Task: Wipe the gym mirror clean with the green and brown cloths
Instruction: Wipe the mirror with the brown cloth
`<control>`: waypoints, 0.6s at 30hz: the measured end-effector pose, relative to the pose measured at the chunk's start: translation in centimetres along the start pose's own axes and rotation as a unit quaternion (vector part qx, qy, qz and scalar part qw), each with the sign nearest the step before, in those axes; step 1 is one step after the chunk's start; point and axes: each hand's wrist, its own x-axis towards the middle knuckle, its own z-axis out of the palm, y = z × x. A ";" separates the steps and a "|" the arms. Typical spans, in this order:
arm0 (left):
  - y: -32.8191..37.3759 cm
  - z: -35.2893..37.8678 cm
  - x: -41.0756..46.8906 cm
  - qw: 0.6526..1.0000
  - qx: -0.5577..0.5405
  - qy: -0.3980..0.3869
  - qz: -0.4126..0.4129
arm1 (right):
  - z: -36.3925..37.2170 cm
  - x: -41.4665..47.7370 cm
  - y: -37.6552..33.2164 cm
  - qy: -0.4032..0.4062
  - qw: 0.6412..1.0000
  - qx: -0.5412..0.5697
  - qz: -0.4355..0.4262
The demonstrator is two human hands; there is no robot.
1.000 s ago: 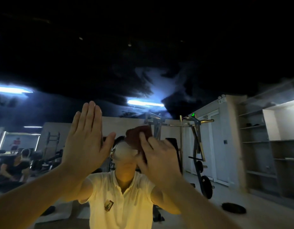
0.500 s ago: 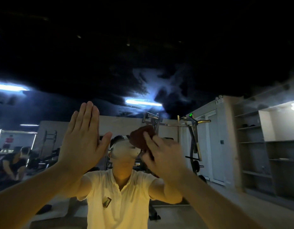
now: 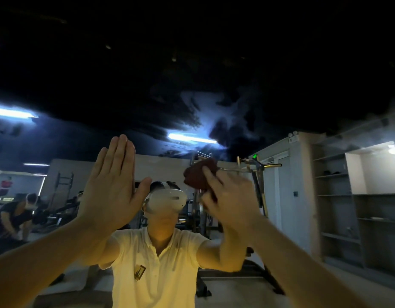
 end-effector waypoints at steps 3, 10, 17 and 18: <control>0.1 0.0 -0.1 1.000 0.000 -0.001 0.002 | -1.8 4.5 5.0 0.007 0.985 -0.110 0.131; 0.0 0.2 -0.2 1.000 0.014 -0.006 0.000 | -0.8 5.8 -1.5 0.024 0.979 -0.063 0.192; 0.0 0.2 -0.2 1.000 0.019 -0.016 0.004 | 0.1 2.2 -2.2 0.038 0.996 -0.058 -0.061; -0.1 0.3 -0.2 1.000 0.022 -0.018 0.003 | -0.2 2.8 -0.4 0.048 0.995 -0.084 -0.021</control>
